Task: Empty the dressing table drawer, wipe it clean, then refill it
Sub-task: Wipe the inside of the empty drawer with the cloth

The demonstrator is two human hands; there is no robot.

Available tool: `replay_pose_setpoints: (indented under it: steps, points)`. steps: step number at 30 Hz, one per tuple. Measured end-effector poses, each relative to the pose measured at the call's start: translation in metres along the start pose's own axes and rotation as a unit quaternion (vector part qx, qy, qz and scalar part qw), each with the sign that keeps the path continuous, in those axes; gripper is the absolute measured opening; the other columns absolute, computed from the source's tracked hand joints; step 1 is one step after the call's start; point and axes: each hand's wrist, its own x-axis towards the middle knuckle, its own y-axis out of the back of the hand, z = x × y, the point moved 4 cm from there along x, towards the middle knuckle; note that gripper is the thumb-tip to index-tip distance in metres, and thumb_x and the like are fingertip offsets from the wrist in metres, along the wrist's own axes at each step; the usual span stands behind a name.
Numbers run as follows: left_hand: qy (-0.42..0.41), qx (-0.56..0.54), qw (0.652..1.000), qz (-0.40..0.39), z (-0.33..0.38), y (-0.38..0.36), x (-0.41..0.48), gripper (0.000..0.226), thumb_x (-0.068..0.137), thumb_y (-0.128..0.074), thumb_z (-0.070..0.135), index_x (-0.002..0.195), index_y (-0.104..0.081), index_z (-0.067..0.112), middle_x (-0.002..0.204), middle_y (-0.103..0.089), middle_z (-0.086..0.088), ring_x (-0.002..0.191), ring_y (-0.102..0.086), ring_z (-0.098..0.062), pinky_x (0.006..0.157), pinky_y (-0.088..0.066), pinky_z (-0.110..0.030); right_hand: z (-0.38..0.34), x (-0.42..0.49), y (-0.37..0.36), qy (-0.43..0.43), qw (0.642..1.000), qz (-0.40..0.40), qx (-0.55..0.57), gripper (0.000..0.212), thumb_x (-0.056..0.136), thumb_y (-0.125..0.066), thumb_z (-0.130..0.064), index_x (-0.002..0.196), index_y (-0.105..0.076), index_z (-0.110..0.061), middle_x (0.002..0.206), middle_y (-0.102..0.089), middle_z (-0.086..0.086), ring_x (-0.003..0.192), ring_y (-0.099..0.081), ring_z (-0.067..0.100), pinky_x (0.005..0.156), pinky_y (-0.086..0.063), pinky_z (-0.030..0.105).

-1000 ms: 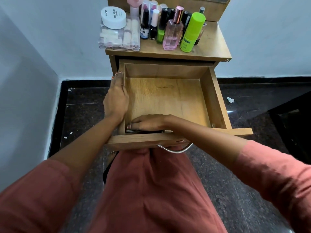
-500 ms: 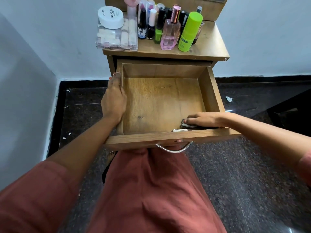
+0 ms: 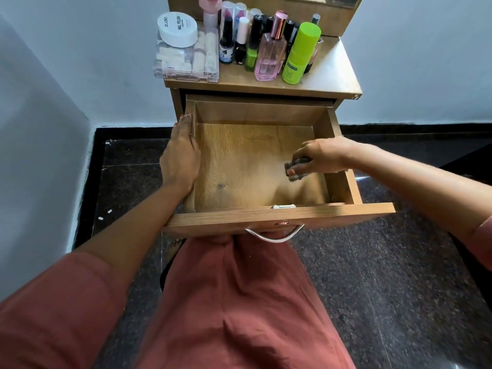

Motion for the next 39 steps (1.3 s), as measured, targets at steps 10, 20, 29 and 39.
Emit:
replay_pose_setpoints:
  steps: [10,20,29,39]
  points:
    - [0.006,0.007,1.0,-0.001,0.002,0.001,-0.002,0.044,0.099,-0.029,0.014,0.143,-0.03,0.019,0.148,-0.037,-0.003,0.118,-0.053,-0.03,0.092,-0.045,-0.047,0.015,-0.022,-0.055,0.102,0.915,-0.105,-0.376,0.03,0.094,-0.041,-0.025,0.119,-0.057,-0.025,0.136,-0.046,-0.004,0.131,-0.036,0.022,0.107,-0.029,0.035]
    - [0.005,0.006,1.0,-0.008,0.002,0.002,-0.004,0.045,0.099,-0.028,0.014,0.144,-0.028,0.019,0.149,-0.035,-0.003,0.117,-0.053,-0.03,0.091,-0.044,-0.047,0.02,0.007,-0.039,0.011,0.927,-0.123,-0.354,0.034,0.093,-0.044,-0.036,0.124,-0.052,-0.025,0.136,-0.047,-0.005,0.132,-0.034,0.021,0.114,-0.022,0.038]
    - [0.004,0.005,1.0,-0.008,0.003,0.003,-0.004,0.044,0.099,-0.027,0.016,0.143,-0.03,0.02,0.146,-0.039,-0.005,0.118,-0.052,-0.033,0.093,-0.043,-0.049,0.017,-0.008,-0.047,0.04,0.906,-0.088,-0.412,0.032,0.095,-0.041,-0.031,0.125,-0.052,-0.025,0.144,-0.038,-0.002,0.135,-0.028,0.024,0.109,-0.026,0.04]
    - [-0.008,0.002,1.0,0.0,0.001,0.0,-0.002,0.044,0.099,-0.027,0.015,0.143,-0.031,0.018,0.146,-0.04,-0.005,0.118,-0.052,-0.031,0.091,-0.045,-0.047,0.017,-0.014,-0.061,0.027,0.926,-0.102,-0.364,0.029,0.096,-0.041,-0.027,0.122,-0.054,-0.024,0.136,-0.047,-0.005,0.136,-0.028,0.019,0.108,-0.024,0.037]
